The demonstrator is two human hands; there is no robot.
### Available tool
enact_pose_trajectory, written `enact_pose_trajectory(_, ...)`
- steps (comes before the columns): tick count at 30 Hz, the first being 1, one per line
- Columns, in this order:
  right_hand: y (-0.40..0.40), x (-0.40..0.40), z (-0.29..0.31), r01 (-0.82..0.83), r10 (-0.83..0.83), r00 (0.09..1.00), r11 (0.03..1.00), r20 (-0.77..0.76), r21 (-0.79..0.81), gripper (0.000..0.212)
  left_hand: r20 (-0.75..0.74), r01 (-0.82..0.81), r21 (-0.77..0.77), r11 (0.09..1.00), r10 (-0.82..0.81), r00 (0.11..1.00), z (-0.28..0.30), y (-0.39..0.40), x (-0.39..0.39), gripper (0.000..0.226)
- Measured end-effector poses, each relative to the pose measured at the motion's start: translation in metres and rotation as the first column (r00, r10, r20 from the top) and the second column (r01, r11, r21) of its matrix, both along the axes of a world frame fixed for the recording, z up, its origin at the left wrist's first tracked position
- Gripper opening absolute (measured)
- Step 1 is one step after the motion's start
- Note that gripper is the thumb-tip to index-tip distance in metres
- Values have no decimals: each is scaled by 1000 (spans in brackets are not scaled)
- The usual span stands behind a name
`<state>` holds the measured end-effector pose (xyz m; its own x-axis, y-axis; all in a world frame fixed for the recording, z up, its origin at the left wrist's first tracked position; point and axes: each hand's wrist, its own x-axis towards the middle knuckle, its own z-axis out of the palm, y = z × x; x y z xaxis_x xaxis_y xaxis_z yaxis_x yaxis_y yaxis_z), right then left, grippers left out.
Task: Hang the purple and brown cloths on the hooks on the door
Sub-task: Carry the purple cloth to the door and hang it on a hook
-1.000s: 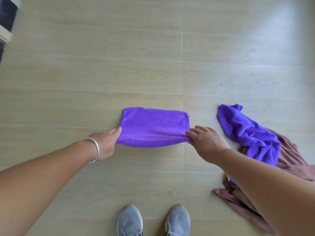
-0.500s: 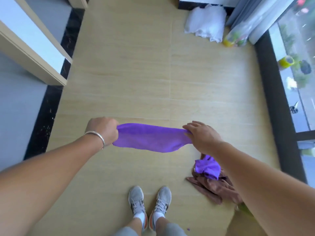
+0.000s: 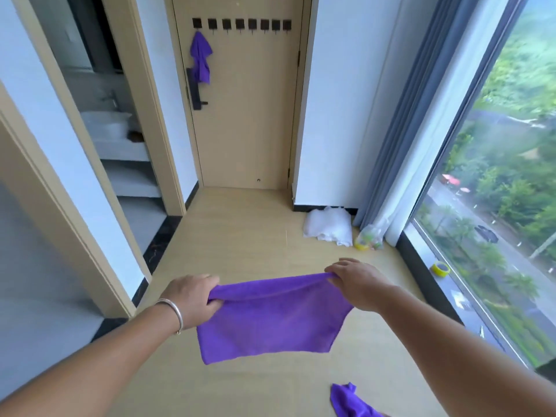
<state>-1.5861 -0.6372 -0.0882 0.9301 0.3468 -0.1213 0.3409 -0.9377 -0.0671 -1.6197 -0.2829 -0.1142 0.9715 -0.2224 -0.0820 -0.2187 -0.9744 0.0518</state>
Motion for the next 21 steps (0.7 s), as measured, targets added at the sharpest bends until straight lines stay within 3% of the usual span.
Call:
enact_pose_trajectory(4,-1,7,79,-22,24,993,1000,119,-16,40,-47,-32,-39,999,30,998,84,0,20,39)
enact_pose_trajectory(10,1,9,161,-57,61,968,998,243,-25,39,-168,25,-25,999,-29,985,188,-1,33,30)
enact_pose_trajectory(16,-2,21,233,-29,20,937,999,350,19,40,-72,3,-61,998,-7,997,267,-2,38,30)
enact_pose_trajectory(21,2,33,272,-21,-2,922,998,388,54,39,81,-47,-55,997,51,995,298,1,38,35)
